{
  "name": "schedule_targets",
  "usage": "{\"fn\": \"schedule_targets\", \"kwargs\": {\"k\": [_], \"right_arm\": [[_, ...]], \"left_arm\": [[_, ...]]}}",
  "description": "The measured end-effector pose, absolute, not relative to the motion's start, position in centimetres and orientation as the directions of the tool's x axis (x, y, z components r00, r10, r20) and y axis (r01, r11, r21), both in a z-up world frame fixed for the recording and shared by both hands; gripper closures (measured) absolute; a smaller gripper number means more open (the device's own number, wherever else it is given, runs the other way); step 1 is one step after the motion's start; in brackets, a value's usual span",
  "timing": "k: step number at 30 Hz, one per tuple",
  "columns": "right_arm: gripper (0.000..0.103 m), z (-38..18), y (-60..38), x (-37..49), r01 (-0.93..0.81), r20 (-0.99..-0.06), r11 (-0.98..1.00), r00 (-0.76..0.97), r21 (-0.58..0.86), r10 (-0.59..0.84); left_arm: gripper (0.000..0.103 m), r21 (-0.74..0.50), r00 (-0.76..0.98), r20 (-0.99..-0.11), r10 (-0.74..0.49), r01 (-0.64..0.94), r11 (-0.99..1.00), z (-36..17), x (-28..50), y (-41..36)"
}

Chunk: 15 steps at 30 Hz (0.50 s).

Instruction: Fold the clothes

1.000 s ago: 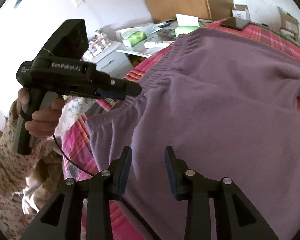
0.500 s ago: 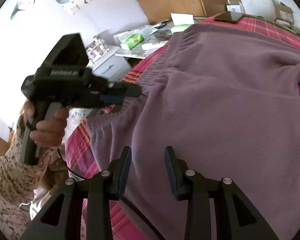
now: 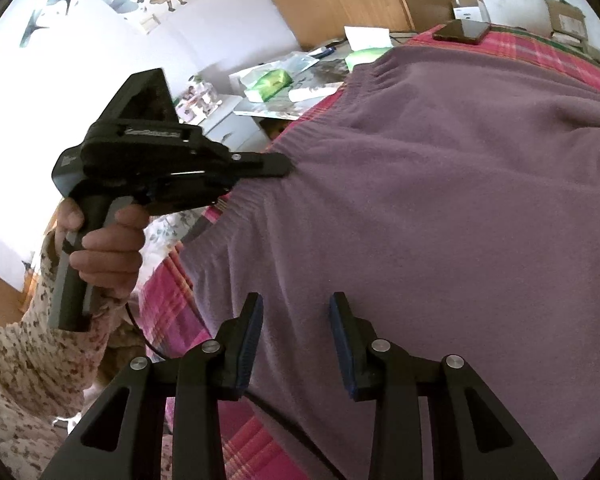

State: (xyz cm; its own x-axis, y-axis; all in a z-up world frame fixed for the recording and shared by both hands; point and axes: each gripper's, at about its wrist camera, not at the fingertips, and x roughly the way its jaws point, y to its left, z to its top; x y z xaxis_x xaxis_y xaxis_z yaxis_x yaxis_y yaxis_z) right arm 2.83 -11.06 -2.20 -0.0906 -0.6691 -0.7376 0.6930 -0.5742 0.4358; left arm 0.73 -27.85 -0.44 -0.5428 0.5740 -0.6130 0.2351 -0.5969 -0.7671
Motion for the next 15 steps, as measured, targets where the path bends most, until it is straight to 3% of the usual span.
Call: {"fn": "schedule_targets", "kwargs": {"k": [15], "right_arm": [[0.067, -2.1, -12.6, 3.0, 0.692, -0.717, -0.552, -0.07, 0.466, -0.694]], "left_arm": [[0.097, -0.714, -0.542, -0.673, 0.504, 0.295, -0.635, -1.6, 0.9, -29.1]]}}
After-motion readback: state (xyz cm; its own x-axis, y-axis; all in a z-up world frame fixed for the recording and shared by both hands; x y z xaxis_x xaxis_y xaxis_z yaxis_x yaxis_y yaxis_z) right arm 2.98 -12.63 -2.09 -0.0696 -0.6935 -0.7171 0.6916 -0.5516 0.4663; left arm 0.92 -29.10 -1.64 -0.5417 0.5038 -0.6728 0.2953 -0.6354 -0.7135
